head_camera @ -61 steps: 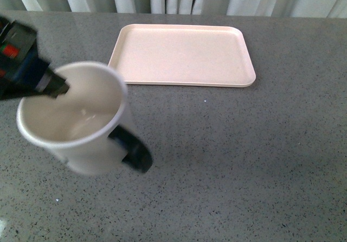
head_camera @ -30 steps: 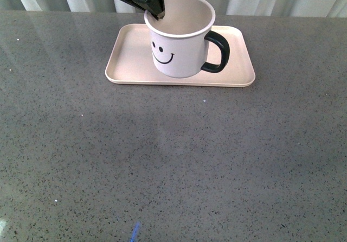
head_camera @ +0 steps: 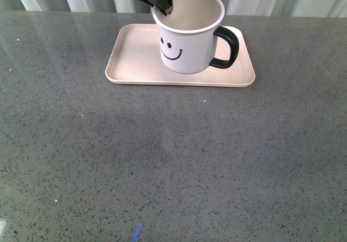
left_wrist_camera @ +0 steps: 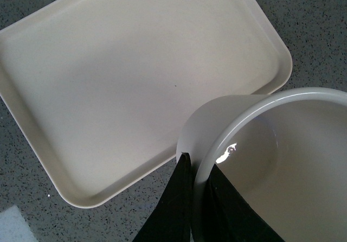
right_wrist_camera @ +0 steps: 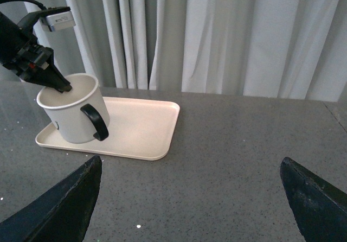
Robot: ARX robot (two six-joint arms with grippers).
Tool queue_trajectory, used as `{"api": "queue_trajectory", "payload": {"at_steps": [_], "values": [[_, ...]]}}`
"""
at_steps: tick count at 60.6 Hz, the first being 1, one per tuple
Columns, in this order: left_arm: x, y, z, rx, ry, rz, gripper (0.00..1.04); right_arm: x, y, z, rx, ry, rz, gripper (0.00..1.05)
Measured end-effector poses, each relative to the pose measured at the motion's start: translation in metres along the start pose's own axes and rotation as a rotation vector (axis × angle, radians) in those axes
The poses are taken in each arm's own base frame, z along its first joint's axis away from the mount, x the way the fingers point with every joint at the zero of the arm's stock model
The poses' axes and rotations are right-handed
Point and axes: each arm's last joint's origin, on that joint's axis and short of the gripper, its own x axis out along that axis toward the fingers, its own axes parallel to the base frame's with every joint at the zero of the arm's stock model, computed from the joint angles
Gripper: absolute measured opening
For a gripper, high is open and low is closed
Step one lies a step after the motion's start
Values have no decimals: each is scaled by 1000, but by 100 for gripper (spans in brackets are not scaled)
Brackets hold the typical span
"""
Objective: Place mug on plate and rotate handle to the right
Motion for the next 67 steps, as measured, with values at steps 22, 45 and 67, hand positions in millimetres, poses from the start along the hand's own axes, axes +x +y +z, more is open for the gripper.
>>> {"api": "queue_trajectory", "payload": {"at_steps": [22, 45, 67], "values": [[0, 0, 0, 0, 0, 0, 2, 0, 0, 0, 0, 0, 0, 96], [16, 6, 23, -23, 52, -29, 2, 0, 0, 0, 0, 0, 0, 96], [56, 25, 31, -61, 83, -12, 2, 0, 0, 0, 0, 0, 0, 96]]}}
